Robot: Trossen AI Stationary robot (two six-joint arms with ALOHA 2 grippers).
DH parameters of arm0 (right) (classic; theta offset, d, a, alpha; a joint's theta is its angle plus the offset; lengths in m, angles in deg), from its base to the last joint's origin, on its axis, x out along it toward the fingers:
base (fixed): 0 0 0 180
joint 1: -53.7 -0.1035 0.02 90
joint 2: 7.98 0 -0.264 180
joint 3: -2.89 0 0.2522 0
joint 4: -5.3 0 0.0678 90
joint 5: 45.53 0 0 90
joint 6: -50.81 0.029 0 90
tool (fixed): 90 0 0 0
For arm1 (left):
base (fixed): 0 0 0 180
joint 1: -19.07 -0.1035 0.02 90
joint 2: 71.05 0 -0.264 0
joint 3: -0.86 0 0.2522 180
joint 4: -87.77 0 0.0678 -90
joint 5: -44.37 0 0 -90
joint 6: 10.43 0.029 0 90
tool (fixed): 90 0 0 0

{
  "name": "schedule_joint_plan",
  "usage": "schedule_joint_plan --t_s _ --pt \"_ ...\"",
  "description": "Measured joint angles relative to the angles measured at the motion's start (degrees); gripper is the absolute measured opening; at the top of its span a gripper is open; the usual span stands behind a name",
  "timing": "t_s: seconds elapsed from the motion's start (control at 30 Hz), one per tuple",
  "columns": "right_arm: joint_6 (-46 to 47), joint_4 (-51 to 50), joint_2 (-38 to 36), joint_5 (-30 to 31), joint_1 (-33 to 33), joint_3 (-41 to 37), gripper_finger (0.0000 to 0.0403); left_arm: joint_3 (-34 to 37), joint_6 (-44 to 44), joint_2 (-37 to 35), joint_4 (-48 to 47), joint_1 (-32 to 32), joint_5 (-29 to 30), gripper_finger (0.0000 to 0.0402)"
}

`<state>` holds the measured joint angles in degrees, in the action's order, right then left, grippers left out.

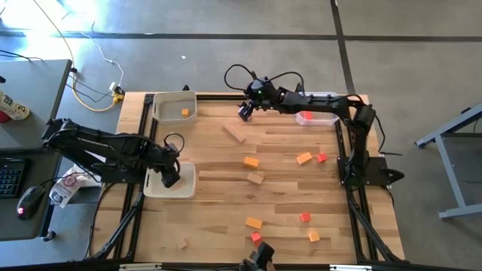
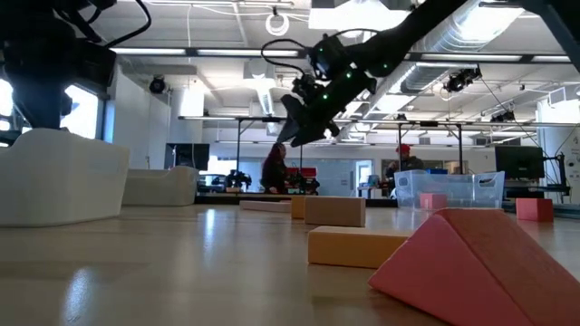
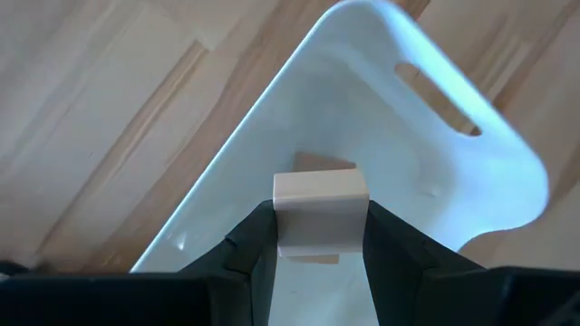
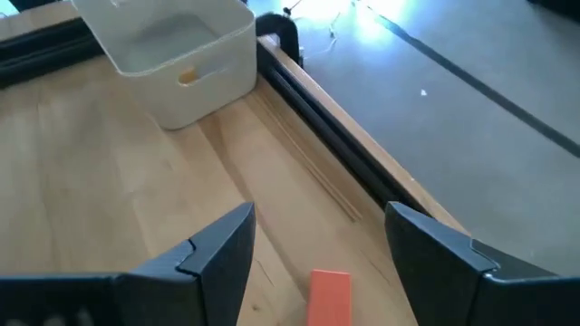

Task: Sort & place blocks by color
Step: Put the brown block into the white bin

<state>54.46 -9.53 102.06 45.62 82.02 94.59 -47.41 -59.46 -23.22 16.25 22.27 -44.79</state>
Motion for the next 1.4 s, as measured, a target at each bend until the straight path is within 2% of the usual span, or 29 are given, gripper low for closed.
schedule_joint_plan --t_s 0.57,1.1,1.4 --pt "0.4 -2.3 6.0 -0.9 1.7 0.0 0.0234 0.0 -3.7 7.0 -1.9 3.0 0.1 0.0112" --pt "-3.5 -4.7 10.1 -0.1 0.4 0.0 0.0234 0.0 -4.4 7.7 -2.9 3.0 1.4 0.0114" --pt "-5.7 -6.9 10.1 1.9 0.0 0.0 0.0234 0.0 -4.4 7.7 -2.8 3.0 1.4 0.0145"
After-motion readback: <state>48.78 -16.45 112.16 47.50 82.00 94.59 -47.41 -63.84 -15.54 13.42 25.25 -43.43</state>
